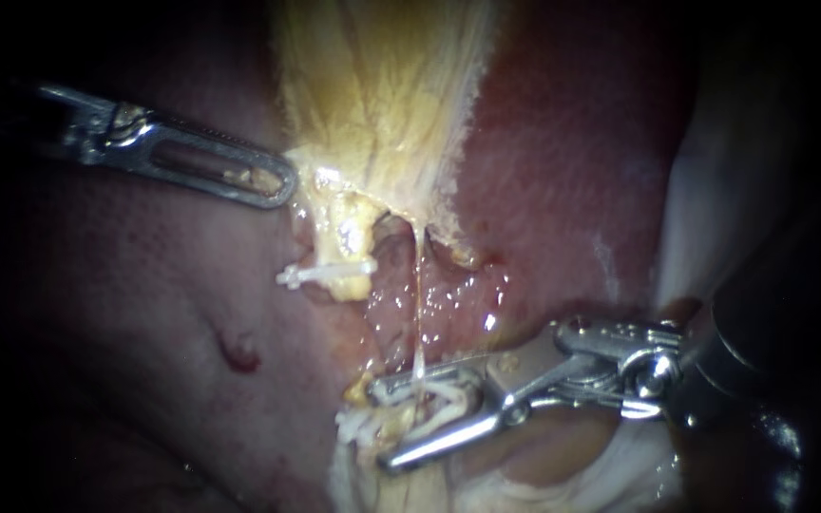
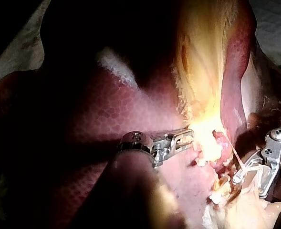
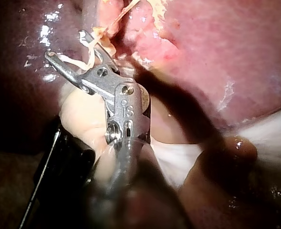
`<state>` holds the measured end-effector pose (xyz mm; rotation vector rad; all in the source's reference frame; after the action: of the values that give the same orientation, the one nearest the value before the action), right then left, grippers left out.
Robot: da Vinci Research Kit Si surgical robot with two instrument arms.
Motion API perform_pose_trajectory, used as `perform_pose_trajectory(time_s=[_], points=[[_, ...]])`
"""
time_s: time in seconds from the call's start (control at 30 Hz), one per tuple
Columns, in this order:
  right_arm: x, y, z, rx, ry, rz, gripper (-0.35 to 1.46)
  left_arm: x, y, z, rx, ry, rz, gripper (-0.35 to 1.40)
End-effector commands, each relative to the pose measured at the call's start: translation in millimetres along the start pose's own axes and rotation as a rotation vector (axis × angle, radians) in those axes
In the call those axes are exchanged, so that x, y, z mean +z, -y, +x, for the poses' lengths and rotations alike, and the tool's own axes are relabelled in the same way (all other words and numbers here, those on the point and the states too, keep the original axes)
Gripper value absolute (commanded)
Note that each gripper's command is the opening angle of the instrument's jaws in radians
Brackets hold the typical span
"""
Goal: Clipping first clip right tube
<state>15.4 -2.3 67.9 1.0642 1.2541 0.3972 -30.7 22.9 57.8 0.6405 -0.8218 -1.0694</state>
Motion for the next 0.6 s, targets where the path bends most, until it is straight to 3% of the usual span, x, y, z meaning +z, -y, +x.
perform_pose_trajectory(time_s=[0.03, 0.37, 0.53, 0.6], points=[[-0.1, -0.2, -0.2, 0.000, 0.000, -0.001, 0.39, 0.0, 0.0, 0.0, 0.000, 0.000, 0.000, -0.35], [-1.5, -1.5, -0.7, -0.001, -0.002, -0.006, 0.13, 0.0, 0.0, 0.0, 0.000, 0.000, 0.000, -0.35], [-1.7, -1.3, -0.8, -0.001, -0.001, -0.005, -0.29, 0.0, 0.0, 0.0, 0.000, 0.000, 0.000, -0.35], [-1.7, -1.2, -0.8, -0.001, -0.001, -0.004, -0.35, 0.0, 0.0, 0.0, 0.000, 0.002, -0.002, -0.35]])
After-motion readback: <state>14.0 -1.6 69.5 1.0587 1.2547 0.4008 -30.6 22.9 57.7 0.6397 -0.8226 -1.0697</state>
